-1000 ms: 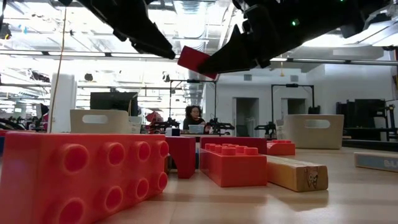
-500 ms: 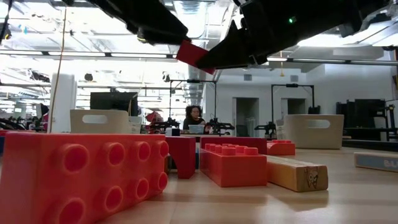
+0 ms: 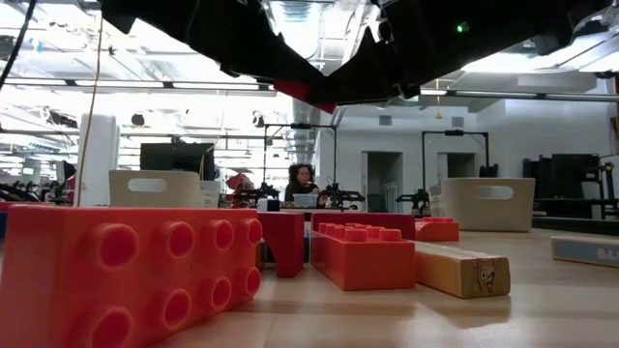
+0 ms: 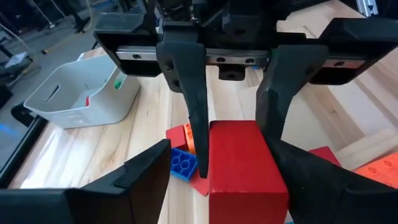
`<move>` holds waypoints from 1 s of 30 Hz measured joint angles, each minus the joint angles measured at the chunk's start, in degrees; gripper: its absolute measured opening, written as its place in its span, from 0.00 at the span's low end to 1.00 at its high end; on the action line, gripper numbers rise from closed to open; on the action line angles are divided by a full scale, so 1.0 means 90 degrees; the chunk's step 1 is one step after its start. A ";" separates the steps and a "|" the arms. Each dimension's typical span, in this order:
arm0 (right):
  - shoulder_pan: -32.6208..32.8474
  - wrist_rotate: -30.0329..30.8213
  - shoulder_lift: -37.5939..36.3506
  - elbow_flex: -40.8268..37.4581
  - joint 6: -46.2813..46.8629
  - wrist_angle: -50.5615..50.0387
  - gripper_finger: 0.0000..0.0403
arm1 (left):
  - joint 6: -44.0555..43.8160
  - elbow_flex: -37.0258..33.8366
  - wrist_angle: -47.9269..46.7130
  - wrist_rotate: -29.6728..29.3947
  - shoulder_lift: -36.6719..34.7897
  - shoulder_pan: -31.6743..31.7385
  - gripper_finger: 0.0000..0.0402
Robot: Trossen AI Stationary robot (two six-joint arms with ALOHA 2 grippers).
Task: Sort blocks by size
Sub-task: Put the large red block into the white bin
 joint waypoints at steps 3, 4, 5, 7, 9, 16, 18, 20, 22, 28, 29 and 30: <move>-0.0005 0.0017 0.0000 0.0000 -0.0001 0.0013 0.40 | -0.0005 0.0000 -0.0008 -0.0003 0.0000 0.0000 0.60; -0.0005 0.0024 0.0000 0.0000 -0.0001 0.0015 0.40 | -0.0005 0.0000 -0.0012 -0.0001 0.0000 0.0000 0.57; -0.0005 0.0038 0.0000 0.0000 -0.0001 0.0016 0.40 | -0.0007 0.0000 -0.0021 0.0004 0.0000 0.0000 0.53; -0.0007 0.0081 0.0000 0.0000 0.0000 0.0022 0.40 | -0.0022 0.0002 -0.0090 0.0004 -0.0005 0.0000 0.46; -0.0010 0.0092 0.0000 0.0000 -0.0003 0.0017 0.40 | -0.0084 0.0002 -0.0177 0.0006 -0.0005 0.0000 0.38; -0.0010 0.0070 0.0002 -0.0002 -0.0027 -0.0009 0.40 | -0.0124 0.0010 -0.0281 0.0024 -0.0005 -0.0002 0.31; -0.0007 0.0068 0.0002 -0.0002 -0.0024 -0.0009 0.42 | -0.0149 0.0010 -0.0292 0.0020 -0.0006 -0.0002 0.31; -0.0007 0.0071 0.0002 -0.0002 0.0009 -0.0009 0.45 | -0.0170 0.0010 -0.0306 0.0006 -0.0017 -0.0002 0.31; -0.0007 0.0078 0.0000 -0.0002 0.0065 -0.0025 0.49 | -0.0195 0.0007 -0.0409 -0.0043 -0.0052 0.0000 0.31; 0.0002 0.0146 -0.0115 0.0005 0.0247 -0.0586 0.60 | -0.0288 -0.0010 -0.1092 -0.0201 -0.0364 0.0005 0.31; -0.0002 0.0185 -0.0174 0.0005 0.0369 -0.0831 0.60 | -0.0314 -0.0010 -0.1338 -0.0397 -0.0485 0.0005 0.31; -0.0025 0.0216 -0.0243 0.0005 0.0492 -0.1115 0.60 | -0.0354 -0.0010 -0.1633 -0.0615 -0.0610 0.0014 0.31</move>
